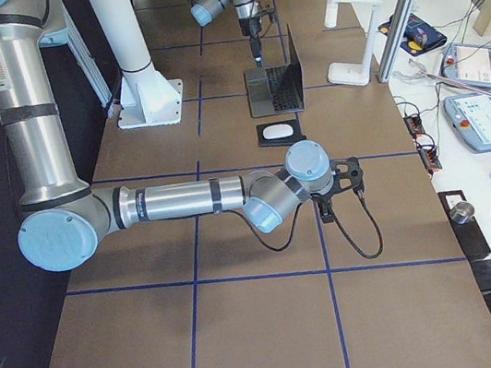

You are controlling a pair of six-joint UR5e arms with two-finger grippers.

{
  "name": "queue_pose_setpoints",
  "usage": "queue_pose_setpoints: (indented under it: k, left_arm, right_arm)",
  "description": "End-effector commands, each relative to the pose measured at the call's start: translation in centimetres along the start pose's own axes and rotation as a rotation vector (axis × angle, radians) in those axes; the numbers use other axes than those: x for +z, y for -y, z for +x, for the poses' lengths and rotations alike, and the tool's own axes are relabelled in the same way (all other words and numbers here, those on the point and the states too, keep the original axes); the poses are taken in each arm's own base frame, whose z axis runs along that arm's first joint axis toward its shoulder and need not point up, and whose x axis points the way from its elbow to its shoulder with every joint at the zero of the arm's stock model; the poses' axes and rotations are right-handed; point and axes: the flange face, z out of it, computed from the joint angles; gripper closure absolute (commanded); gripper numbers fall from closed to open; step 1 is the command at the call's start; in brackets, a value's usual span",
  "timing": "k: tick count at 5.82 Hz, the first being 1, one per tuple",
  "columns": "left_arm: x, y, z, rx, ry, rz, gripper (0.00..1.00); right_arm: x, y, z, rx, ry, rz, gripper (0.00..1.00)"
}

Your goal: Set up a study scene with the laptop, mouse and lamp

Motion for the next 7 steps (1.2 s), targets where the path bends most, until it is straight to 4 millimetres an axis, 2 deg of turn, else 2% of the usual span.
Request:
queue_pose_setpoints:
  k: [1, 2, 3, 4, 5, 6, 7]
  left_arm:
    - [-4.4, 2.8, -10.1, 0.071, 0.037, -0.024, 0.02]
    - [-7.4, 2.3, -16.6, 0.113, 0.072, -0.03, 0.02]
    - [-10.4, 3.1, -23.1, 0.132, 0.109, -0.04, 0.02]
    - [-12.6, 3.5, -30.2, 0.191, 0.167, -0.054, 0.02]
    - [-15.4, 2.7, -39.0, 0.291, 0.259, -0.075, 0.02]
    - [-18.0, 1.2, -46.8, 0.381, 0.333, -0.118, 0.02]
    - [-20.4, 0.0, -51.9, 0.336, 0.398, -0.165, 0.02]
  right_arm:
    - [0.2, -1.0, 4.1, -0.19, -0.094, -0.126, 0.0]
    - [-0.7, -1.4, 5.0, -0.222, -0.113, -0.209, 0.0]
    - [-3.1, -3.5, 2.8, -0.196, -0.115, -0.261, 0.0]
    - [-5.1, -7.1, 1.1, -0.182, -0.118, -0.281, 0.0]
    - [-5.3, -9.0, 1.9, -0.163, -0.12, -0.293, 0.0]
    - [-5.2, -9.1, 1.9, -0.163, -0.12, -0.295, 0.0]
    - [-5.1, -9.0, 2.0, -0.162, -0.122, -0.298, 0.0]
